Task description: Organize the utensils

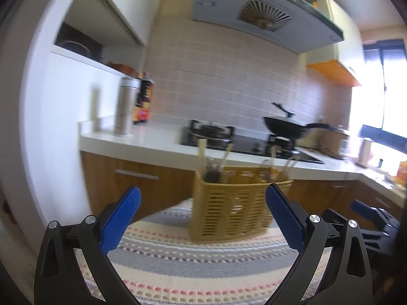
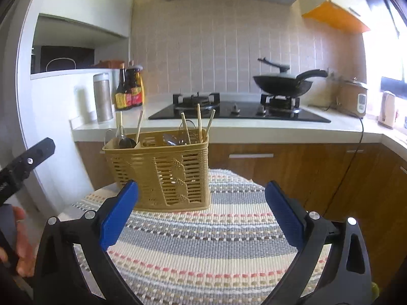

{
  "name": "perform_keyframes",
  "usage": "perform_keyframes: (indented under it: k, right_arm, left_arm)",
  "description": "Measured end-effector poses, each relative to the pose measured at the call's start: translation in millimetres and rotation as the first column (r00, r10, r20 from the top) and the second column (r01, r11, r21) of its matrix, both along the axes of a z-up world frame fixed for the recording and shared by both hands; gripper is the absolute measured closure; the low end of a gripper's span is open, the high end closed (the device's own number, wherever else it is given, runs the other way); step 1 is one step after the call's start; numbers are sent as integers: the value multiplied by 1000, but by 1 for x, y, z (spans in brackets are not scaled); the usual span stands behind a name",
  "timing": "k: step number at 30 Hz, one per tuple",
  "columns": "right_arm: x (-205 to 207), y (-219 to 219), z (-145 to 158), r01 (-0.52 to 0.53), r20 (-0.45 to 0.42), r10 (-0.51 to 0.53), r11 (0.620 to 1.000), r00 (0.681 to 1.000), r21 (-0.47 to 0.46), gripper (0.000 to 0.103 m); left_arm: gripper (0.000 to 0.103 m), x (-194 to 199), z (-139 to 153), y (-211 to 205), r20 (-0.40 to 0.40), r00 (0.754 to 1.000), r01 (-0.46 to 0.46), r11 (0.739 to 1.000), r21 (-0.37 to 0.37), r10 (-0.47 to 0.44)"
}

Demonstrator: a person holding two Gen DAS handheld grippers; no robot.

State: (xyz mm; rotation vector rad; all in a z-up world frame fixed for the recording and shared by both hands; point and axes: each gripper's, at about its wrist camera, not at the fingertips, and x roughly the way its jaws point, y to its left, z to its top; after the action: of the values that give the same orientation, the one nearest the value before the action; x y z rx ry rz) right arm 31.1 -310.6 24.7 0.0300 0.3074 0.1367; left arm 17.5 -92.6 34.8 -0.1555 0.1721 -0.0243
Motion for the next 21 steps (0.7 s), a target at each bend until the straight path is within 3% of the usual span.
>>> perform_keyframes:
  k: [4,8,15,21]
  right_arm:
    - [-11,3,-18,91,120,-89,996,989,-16,8]
    - [-12,5,-20,58,147,-52,998,988,-39,8]
    - [3,1,-33,35,53,-36,999,998,2,8]
    - [6,2,-38,51,46,-50,998,998,-23,8]
  left_arm:
    - [8,-1,-20,-13,46,993,-112,993,46,110]
    - [8,-4,-33,-12,70,984,-164,986,27,162]
    - [8,2,-43,-26,30,992,-129,983,128,126]
    - [8,9,-49,-24,-4,995,-97,988,123,98]
